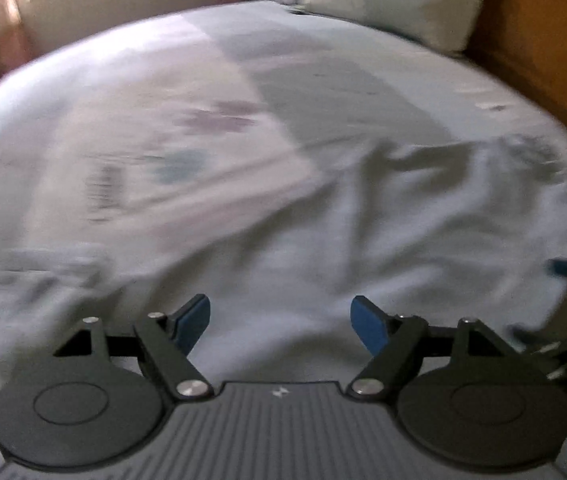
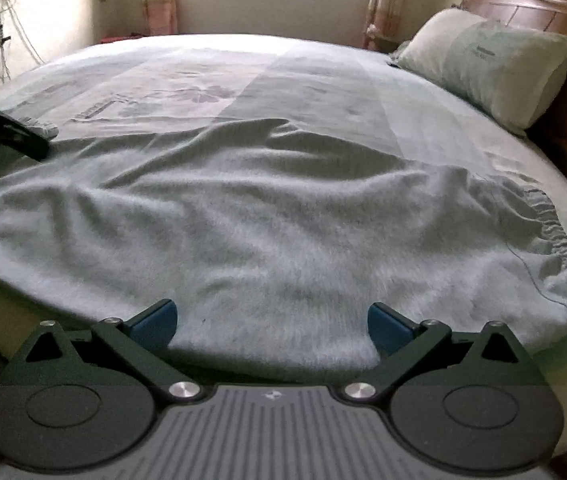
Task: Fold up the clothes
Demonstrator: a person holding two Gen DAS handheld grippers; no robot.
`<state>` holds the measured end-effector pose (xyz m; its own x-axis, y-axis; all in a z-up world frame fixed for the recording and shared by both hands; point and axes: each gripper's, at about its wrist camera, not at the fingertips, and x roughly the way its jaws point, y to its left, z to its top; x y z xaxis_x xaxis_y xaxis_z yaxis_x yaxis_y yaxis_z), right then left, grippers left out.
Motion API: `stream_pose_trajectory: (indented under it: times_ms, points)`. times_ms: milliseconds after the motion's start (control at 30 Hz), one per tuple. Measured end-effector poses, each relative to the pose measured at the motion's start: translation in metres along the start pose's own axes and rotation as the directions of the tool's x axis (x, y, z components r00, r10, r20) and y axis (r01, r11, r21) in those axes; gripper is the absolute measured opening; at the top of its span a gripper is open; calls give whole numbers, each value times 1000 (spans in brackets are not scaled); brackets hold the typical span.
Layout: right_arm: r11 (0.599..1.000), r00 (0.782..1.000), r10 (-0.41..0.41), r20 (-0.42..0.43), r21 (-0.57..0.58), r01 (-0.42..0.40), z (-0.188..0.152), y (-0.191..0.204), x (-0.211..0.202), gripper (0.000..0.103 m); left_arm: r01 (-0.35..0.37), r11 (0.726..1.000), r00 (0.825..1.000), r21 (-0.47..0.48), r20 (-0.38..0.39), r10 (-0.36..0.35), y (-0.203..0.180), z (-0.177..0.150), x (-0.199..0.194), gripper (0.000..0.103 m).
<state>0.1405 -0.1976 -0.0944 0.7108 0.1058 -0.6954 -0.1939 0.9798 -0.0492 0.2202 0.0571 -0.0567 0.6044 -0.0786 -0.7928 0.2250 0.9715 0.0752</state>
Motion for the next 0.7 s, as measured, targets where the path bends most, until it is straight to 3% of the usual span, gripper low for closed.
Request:
stream_pose_trajectory:
  times_ms: [200, 433, 700]
  points:
    - [999, 999, 1, 33, -44, 0, 8, 17, -18, 103, -191, 982, 981, 6, -26, 191, 62, -21, 1, 80]
    - [989, 997, 18, 81, -146, -6, 23, 47, -40, 103, -286, 956, 953, -67, -122, 276, 106, -48, 25, 80]
    - [976, 995, 24, 92, -216, -4, 25, 73, -45, 103, -268, 951, 960, -157, -125, 250, 140, -90, 2, 83]
